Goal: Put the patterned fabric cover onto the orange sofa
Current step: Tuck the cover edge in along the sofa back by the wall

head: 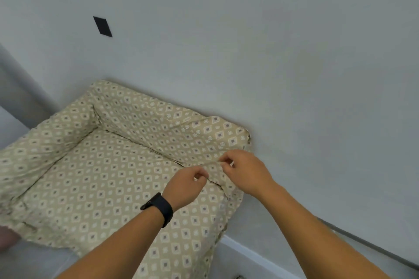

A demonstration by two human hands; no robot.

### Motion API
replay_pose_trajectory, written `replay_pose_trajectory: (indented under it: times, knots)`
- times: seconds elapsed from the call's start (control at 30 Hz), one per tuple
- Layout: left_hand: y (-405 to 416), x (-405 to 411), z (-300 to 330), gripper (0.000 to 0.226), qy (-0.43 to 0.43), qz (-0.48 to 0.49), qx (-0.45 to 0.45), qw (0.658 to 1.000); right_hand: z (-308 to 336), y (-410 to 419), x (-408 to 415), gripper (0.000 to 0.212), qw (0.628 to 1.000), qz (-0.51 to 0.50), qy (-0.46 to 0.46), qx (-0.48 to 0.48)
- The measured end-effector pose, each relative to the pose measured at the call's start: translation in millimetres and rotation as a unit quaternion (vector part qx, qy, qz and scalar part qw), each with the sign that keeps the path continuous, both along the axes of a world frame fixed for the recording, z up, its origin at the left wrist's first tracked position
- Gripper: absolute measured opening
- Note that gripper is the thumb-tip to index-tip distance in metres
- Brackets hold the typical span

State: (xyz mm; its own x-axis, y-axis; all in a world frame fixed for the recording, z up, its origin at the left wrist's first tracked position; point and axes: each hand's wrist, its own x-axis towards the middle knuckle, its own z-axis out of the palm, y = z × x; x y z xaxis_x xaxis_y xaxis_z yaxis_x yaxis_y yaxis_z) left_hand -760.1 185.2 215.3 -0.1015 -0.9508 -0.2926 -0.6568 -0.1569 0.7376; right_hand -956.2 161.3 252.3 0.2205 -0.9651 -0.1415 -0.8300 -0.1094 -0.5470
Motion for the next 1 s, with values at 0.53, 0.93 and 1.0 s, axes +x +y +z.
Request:
replay_pose_trajectory:
  times: [0.53,0.93,1.0]
  knots:
    - [-135,-66,-31,0.013,0.052,0.177,0.04,0.982,-41,-146,-51,0.021,0.995,0.059,0.08,0.019]
    - [-360,-10,-146,0.035,-0.125,0.133,0.044,0.982,-186,-337,-37,0.034,0.982,0.011,0.149,0.112]
    - [-389,-6,-168,0.039,-0.169,0.083,0.042,0.981,-209,-357,-27,0.04,0.98,0.016,0.158,0.119]
